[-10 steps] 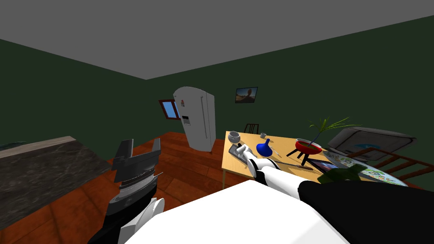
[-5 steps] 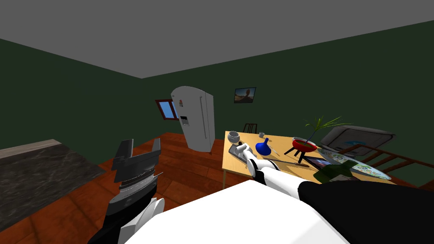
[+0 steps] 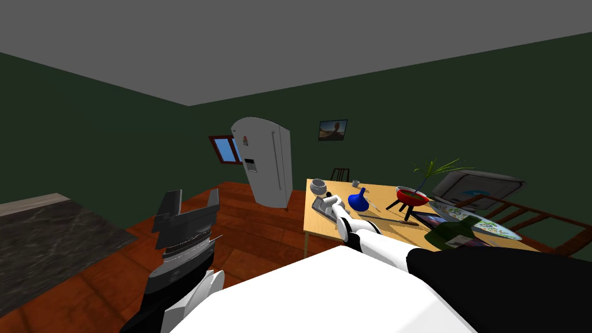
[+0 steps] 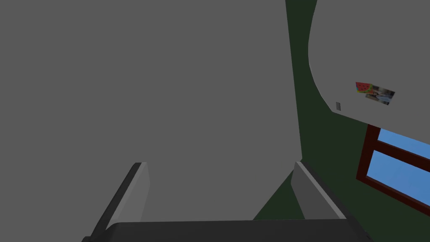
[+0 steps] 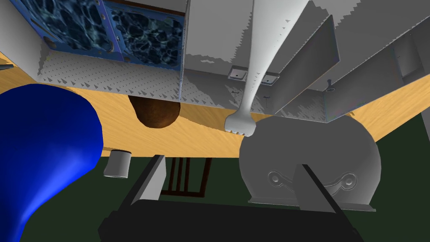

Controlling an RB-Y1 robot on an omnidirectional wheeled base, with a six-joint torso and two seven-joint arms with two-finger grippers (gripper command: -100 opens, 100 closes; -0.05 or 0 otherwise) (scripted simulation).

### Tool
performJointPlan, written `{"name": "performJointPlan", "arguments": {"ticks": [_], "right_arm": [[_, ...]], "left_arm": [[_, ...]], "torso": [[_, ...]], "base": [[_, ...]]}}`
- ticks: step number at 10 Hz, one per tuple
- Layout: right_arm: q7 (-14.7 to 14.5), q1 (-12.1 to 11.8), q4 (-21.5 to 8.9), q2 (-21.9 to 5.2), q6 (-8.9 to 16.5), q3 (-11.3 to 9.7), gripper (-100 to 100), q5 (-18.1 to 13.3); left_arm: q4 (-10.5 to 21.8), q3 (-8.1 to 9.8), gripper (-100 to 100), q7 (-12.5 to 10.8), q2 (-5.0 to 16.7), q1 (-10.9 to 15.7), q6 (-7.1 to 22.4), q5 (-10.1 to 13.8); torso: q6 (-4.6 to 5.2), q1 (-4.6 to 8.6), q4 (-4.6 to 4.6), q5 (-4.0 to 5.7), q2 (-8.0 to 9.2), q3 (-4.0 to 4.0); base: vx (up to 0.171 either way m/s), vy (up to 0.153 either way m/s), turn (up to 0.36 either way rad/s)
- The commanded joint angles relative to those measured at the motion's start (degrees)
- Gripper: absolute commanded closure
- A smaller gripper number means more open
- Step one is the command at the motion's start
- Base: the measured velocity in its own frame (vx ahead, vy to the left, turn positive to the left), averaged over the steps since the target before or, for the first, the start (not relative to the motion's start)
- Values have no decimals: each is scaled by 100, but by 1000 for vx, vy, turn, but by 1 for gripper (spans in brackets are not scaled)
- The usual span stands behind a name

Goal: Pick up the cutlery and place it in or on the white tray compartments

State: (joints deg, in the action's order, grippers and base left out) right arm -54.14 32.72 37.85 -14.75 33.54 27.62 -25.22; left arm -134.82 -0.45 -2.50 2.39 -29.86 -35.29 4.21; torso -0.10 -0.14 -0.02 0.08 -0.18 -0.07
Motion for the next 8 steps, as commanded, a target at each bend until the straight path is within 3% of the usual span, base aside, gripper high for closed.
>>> {"name": "performJointPlan", "arguments": {"ticks": [1, 2, 4, 5, 7, 8], "right_arm": [[-286, 8, 73, 22, 41, 99, -100, 40], [-464, -18, 302, 81, 130, 309, -100, 164], [-709, -18, 302, 81, 130, 309, -100, 164], [-916, -44, 531, 140, 219, 519, -100, 289], [-1116, -44, 531, 140, 219, 519, -100, 289], [-1342, -69, 760, 200, 307, 729, -100, 413]], "left_arm": [[0, 0, 0, 0, 0, 0, 0, 0], [0, 0, 0, 0, 0, 0, 0, 0], [0, 0, 0, 0, 0, 0, 0, 0], [0, 0, 0, 0, 0, 1, 0, 0], [0, 0, 0, 0, 0, 0, 0, 0], [0, 0, 0, 0, 0, 1, 0, 0]], "torso": [[0, 0, 0, 0, 0, 0], [-2, -1, 0, 0, 1, 0], [-2, -4, 0, -1, 2, 1], [-3, 0, 0, 0, 2, 1], [-3, -3, 0, -1, 1, 0], [-3, 1, 0, 0, 3, 1]], "base": [[16, 29, -61], [9, 36, -89], [13, 27, -17], [15, 28, -87], [10, 25, -21], [14, 23, -83]]}}
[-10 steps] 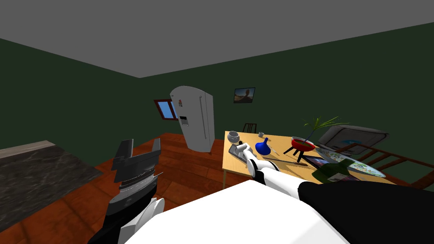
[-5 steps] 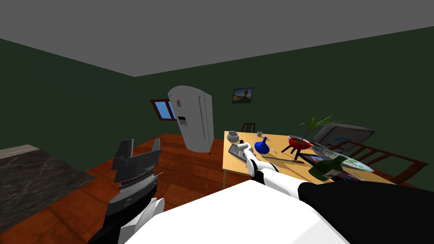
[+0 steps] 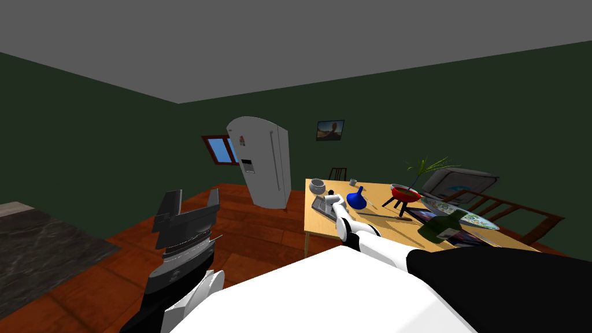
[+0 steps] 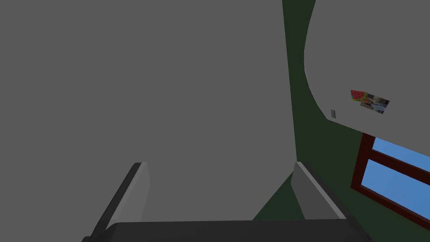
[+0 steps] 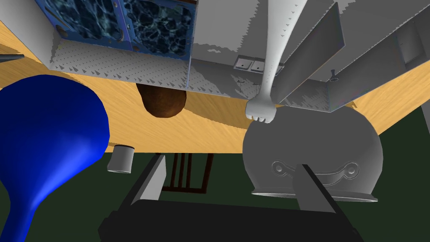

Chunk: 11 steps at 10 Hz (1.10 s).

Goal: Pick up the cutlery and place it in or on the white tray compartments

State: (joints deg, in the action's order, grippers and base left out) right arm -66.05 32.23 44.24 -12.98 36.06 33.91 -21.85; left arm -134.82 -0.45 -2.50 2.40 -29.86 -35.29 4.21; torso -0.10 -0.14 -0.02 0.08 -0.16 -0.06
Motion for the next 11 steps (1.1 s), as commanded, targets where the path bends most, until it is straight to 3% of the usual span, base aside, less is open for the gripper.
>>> {"name": "performJointPlan", "arguments": {"ticks": [1, 2, 3, 4, 5, 6, 11], "right_arm": [[-286, -21, 121, 22, 56, 101, -100, 76], [-331, -21, 121, 22, 56, 101, -100, 76], [-564, -46, 351, 82, 145, 311, -100, 200], [-718, -46, 351, 82, 145, 311, -100, 200], [-602, -51, 338, 77, 140, 281, -100, 189], [-639, -51, 342, 78, 144, 287, 0, 192], [-636, -51, 341, 78, 144, 287, 0, 192]], "left_arm": [[0, 0, 0, 0, 0, 0, 0, 0], [0, 0, 0, 0, 0, 0, 0, 0], [0, 0, 0, 0, 0, 1, 0, 0], [0, 0, 0, 0, 0, 0, 0, 0], [0, 0, 0, 0, 0, 0, 0, 0], [0, 0, 0, 0, 0, 1, 0, 0], [0, 0, 0, 0, 0, 1, 0, 0]], "torso": [[0, 0, 0, 0, 0, 0], [-2, -1, 0, 0, -1, -1], [-3, 2, 0, 1, 1, 0], [0, -1, 0, 0, 0, 0], [-2, -3, 0, 0, 0, 0], [-3, 3, 0, 1, 2, 1], [-3, 9, -1, 2, 4, 2]], "base": [[16, 28, -55], [7, 16, 5], [15, 28, -66], [12, 33, -58], [3, 14, -8], [0, 0, 0], [0, 0, 0]]}}
